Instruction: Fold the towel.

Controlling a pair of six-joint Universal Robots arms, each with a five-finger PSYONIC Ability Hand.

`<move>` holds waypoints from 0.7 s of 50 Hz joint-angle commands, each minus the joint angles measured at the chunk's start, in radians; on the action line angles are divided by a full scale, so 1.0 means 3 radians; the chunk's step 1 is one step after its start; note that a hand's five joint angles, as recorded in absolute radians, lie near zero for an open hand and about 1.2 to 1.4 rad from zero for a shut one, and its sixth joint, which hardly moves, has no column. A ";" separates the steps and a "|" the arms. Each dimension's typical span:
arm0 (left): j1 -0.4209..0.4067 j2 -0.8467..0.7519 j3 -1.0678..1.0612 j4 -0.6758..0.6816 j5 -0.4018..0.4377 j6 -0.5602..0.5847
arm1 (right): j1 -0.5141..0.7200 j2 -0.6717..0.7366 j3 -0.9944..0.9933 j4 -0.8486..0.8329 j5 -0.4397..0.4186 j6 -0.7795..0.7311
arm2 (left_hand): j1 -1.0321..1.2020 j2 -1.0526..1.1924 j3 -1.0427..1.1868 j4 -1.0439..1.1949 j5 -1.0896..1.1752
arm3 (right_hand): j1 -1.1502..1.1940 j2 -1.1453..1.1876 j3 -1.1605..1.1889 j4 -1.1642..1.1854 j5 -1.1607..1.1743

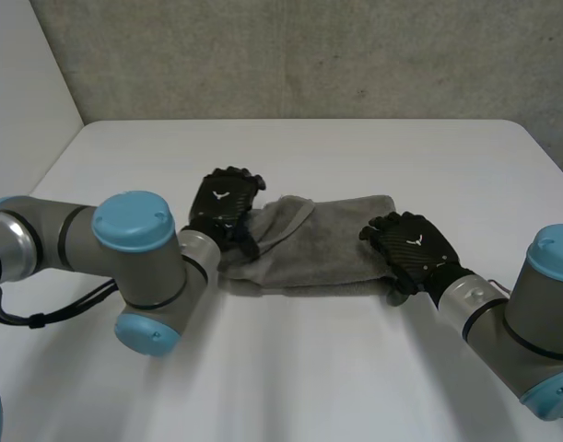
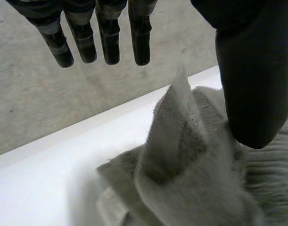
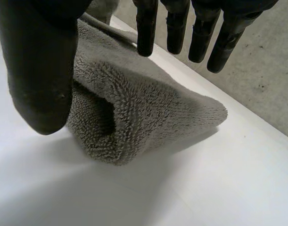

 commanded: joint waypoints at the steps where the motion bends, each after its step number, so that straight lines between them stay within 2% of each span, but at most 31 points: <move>1: 0.0147 -0.0002 -0.0026 0.0004 -0.0047 0.0005 | 0.0019 0.0054 -0.0013 -0.0051 0.0027 -0.0004 | -0.0235 -0.0146 -0.0174 -0.0196 0.0013 | 0.0337 0.0344 -0.0146 -0.0254 0.0276; 12: 0.0341 0.0013 -0.0072 -0.0017 -0.0226 0.0000 | -0.0027 0.0116 0.0002 -0.0081 0.0022 -0.0167 | -0.0245 -0.0155 -0.0174 -0.0196 0.0004 | 0.0572 0.0579 -0.0146 -0.0254 0.0511; 28: 0.0173 0.0305 -0.0390 -0.0181 -0.0241 -0.0025 | -0.0027 0.0126 0.0012 -0.0086 0.0012 -0.0198 | -0.0264 -0.0175 -0.0174 -0.0196 -0.0016 | 0.0641 0.0647 -0.0146 -0.0254 0.0580; 30: 0.0173 0.0335 -0.0410 -0.0181 -0.0241 -0.0025 | -0.0032 0.0121 0.0012 -0.0086 0.0012 -0.0213 | -0.0264 -0.0175 -0.0174 -0.0196 -0.0016 | 0.1468 0.1475 -0.0146 -0.0254 0.1407; 35: 0.0183 0.0498 -0.0502 -0.0186 -0.0236 -0.0025 | -0.0077 0.0126 0.0023 -0.0102 -0.0013 -0.0310 | -0.0284 -0.0194 -0.0174 -0.0196 -0.0035 | 0.1697 0.1703 -0.0146 -0.0254 0.1636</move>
